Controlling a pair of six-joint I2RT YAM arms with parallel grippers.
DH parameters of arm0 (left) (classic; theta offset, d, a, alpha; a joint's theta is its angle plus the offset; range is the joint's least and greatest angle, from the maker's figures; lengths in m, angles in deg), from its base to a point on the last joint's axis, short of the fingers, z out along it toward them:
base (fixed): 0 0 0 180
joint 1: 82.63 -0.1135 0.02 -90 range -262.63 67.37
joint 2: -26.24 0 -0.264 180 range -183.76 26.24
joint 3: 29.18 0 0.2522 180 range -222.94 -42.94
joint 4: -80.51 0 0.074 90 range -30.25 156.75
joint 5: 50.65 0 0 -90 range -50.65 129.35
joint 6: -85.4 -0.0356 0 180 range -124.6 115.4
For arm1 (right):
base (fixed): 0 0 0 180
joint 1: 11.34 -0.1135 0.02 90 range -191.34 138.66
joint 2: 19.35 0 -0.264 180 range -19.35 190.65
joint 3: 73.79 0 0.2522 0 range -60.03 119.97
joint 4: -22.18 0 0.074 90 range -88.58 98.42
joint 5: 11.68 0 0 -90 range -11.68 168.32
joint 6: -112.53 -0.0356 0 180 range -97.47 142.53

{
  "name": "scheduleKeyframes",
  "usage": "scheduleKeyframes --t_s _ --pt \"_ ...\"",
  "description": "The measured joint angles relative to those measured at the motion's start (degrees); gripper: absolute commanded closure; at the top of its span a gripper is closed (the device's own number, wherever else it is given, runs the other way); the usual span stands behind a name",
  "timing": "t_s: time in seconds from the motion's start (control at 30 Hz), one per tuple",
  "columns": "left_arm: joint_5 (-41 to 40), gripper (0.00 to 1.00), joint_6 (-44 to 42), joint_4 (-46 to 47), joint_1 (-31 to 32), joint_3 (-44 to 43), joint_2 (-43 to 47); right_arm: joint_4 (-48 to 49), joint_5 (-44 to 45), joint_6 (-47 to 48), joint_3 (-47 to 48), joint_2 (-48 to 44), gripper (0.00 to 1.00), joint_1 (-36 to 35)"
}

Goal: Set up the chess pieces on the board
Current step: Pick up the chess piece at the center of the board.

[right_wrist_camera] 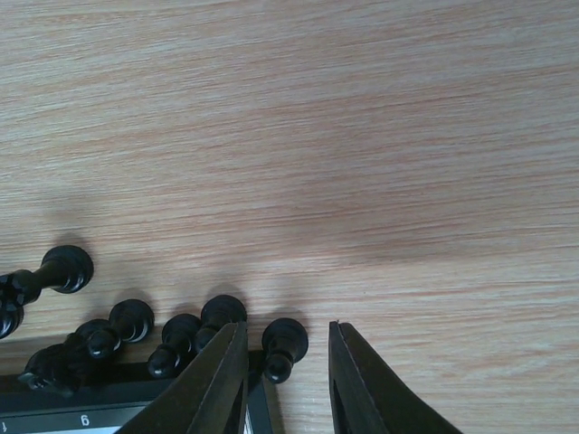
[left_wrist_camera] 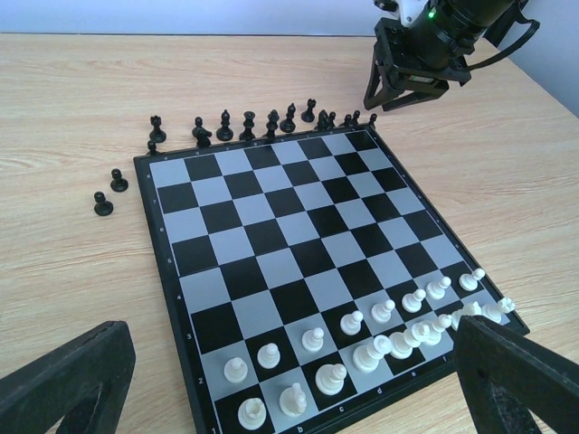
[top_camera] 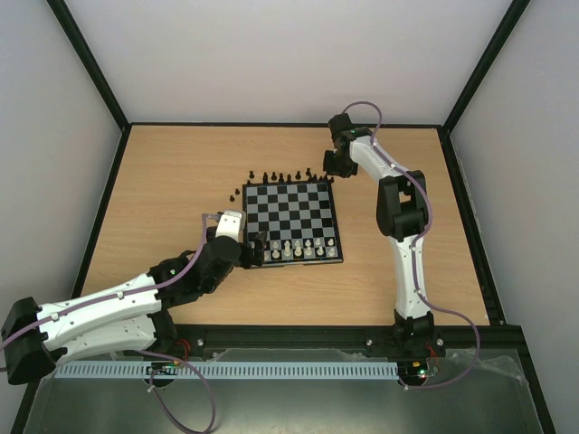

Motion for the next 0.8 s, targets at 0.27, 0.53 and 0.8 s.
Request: scheduleKeyframes --t_s 0.27,0.53,0.8 --pt "0.0 0.01 0.0 0.0 0.0 0.0 -0.1 -0.3 -0.3 0.0 1.0 2.1 0.78 0.0" --pt "0.0 0.01 0.0 0.0 0.0 0.0 -0.2 -0.6 -0.2 0.3 1.3 3.2 0.88 0.0" --pt "0.0 0.01 0.0 0.0 0.0 0.0 -0.3 -0.8 0.2 0.3 1.8 3.2 0.98 0.0"
